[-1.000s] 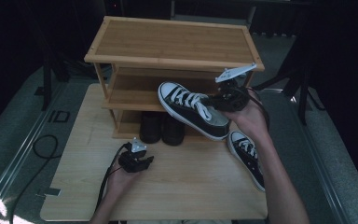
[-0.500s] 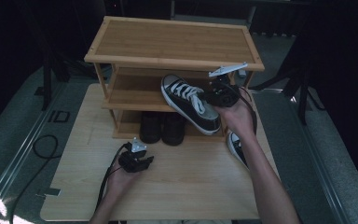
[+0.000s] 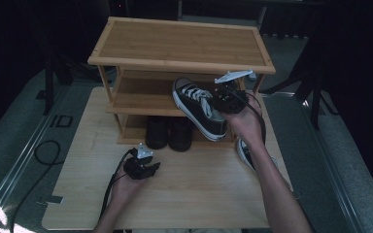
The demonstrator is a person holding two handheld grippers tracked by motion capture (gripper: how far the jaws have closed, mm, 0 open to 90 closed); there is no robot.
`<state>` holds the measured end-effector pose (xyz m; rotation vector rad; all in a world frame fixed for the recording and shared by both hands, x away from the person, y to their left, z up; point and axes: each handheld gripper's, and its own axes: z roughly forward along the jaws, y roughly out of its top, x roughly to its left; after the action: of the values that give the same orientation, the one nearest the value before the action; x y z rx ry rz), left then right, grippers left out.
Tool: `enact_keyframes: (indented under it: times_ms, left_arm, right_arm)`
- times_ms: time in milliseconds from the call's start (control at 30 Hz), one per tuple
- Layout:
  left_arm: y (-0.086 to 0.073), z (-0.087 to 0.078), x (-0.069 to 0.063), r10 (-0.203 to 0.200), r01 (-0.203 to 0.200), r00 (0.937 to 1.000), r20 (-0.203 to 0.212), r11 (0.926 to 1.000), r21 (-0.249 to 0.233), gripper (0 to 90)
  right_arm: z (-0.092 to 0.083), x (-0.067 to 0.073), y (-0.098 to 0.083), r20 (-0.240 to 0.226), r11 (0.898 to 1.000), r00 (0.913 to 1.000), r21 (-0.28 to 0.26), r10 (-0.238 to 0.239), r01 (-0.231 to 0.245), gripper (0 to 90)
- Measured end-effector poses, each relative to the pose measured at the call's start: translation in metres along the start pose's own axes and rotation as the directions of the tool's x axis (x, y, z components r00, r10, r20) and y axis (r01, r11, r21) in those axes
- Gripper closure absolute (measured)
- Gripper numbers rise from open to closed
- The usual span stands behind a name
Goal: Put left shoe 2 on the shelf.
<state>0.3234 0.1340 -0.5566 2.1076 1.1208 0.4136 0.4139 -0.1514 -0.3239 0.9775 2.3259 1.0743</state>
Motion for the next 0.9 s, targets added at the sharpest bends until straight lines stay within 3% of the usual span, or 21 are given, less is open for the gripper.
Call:
enact_keyframes:
  times_ms: [67, 167, 400, 667, 900]
  left_arm:
    - [0.0, 0.0, 0.0, 0.002, -0.002, 1.0, -0.001, 1.0, 0.0, 58.1]
    - [0.0, 0.0, 0.0, 0.009, -0.009, 1.0, -0.001, 0.9999, 0.007, 58.0]
    - [0.0, 0.0, 0.0, 0.006, -0.006, 1.0, -0.002, 1.0, 0.004, 58.0]
    - [0.0, 0.0, 0.0, 0.009, -0.009, 1.0, -0.003, 0.9999, 0.007, 58.0]
    - [0.0, 0.0, -0.001, 0.017, -0.016, 0.9998, -0.013, 0.9998, 0.009, 58.0]
  right_arm:
    - [-0.004, -0.002, -0.001, -0.022, 0.999, 0.9997, -0.029, 0.013, -0.014, 72.3]
    - [-0.01, -0.001, -0.001, -0.002, 0.999, 0.9999, -0.042, -0.011, 0.011, 66.3]
    - [-0.027, 0.002, -0.007, 0.014, 0.996, 0.9985, -0.067, -0.053, 0.054, 62.3]
    - [-0.05, -0.002, -0.021, 0.019, 0.991, 0.9991, -0.125, -0.038, 0.04, 64.6]
    - [-0.06, -0.005, -0.038, 0.064, 0.994, 0.9975, -0.107, -0.031, 0.037, 77.0]
